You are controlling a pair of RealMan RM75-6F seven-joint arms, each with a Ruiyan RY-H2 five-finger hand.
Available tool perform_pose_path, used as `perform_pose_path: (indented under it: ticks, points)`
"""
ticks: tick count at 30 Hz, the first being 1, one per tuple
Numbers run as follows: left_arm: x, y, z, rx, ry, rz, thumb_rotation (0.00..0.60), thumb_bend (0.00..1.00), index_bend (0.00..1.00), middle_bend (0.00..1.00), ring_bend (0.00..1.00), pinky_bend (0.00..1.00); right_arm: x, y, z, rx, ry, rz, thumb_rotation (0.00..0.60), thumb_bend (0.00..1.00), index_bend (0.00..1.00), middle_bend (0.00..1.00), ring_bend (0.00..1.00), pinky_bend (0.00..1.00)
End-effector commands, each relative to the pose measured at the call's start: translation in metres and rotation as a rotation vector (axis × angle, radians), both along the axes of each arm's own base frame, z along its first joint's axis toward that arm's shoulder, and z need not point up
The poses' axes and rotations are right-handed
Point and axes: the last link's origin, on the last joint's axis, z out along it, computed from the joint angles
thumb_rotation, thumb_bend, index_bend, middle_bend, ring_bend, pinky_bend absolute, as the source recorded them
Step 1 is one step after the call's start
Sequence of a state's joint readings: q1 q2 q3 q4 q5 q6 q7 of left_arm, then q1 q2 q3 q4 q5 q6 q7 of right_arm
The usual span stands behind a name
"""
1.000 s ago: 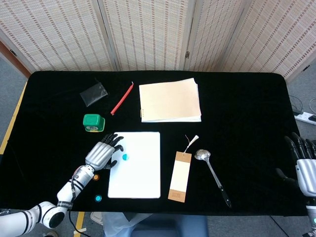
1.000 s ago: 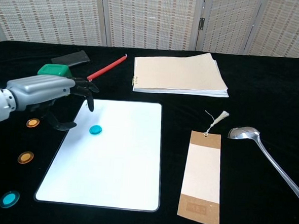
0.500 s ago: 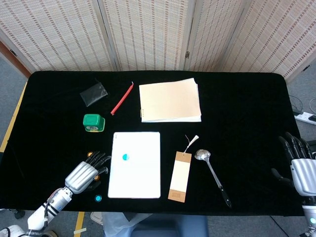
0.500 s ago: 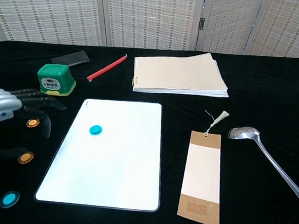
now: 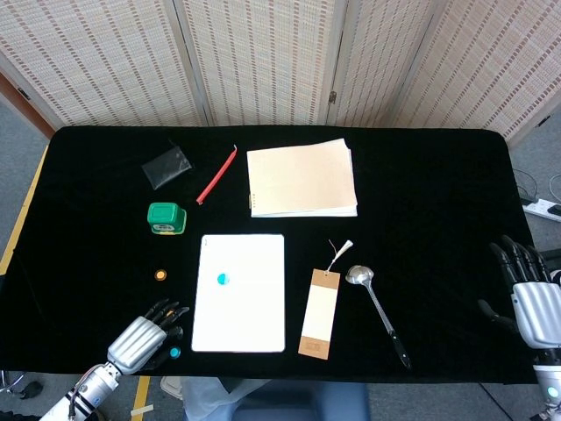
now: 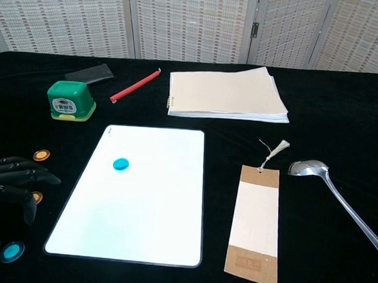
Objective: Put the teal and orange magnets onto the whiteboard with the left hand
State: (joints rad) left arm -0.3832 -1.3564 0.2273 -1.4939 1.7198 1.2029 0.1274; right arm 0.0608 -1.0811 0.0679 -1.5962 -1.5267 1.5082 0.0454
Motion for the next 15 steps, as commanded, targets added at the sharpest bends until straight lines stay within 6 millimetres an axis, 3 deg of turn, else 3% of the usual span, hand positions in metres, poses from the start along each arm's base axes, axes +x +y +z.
perform_pose_path:
  ticks: [1, 15]
  points:
    - [-0.003, -0.004, -0.002, -0.003, 0.005, 0.011, 0.6, 0.42, 0.44, 0.12, 0.0, 0.0, 0.0, 0.0, 0.0, -0.001, 0.0, 0.0, 0.6, 0.27, 0.0, 0.0, 0.0, 0.0]
    - [-0.013, -0.012, -0.01, -0.005, 0.014, 0.064, 0.6, 0.41, 0.43, 0.12, 0.0, 0.0, 0.001, 0.001, 0.0, 0.002, 0.001, 0.006, 0.6, 0.27, 0.0, 0.0, 0.0, 0.0]
